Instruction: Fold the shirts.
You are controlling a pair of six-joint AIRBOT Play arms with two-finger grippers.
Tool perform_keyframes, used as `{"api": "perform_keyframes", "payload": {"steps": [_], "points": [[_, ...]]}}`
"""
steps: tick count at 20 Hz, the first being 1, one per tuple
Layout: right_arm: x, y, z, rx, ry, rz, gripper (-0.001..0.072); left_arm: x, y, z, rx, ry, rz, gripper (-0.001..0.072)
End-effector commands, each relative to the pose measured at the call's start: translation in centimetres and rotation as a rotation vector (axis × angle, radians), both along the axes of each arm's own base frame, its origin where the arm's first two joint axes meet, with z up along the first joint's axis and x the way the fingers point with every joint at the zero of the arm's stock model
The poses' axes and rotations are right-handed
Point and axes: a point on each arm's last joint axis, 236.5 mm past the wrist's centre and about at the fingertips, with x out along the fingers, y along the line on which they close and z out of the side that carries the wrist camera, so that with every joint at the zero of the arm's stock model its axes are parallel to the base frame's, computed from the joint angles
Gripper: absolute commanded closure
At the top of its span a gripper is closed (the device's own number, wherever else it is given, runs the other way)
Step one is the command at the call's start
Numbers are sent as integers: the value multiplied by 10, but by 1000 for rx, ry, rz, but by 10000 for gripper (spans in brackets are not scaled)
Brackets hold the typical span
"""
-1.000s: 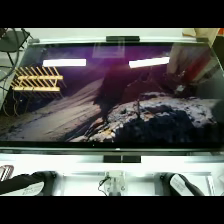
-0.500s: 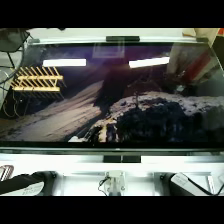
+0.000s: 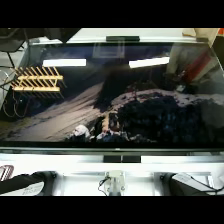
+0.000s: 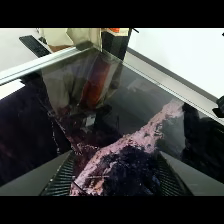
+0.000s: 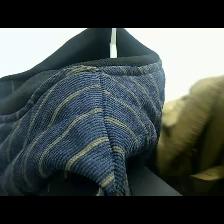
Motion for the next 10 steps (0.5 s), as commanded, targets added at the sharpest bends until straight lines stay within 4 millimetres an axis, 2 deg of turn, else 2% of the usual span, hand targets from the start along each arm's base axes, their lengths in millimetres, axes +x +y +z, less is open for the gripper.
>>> {"api": "perform_keyframes", "payload": {"steps": [1,4,6,10], "points": [[-32,-20,-18,65,-25,-62,628,-2,0,-5,10,27,-8,100],[-63,-30,-36,147,-41,-122,628,-2,0,-5,6,33,-7,100],[-80,-29,-45,198,-52,-154,628,-2,0,-6,10,32,-4,100],[-122,-16,-34,194,-69,-234,627,0,1,-6,11,30,1,100]]}}
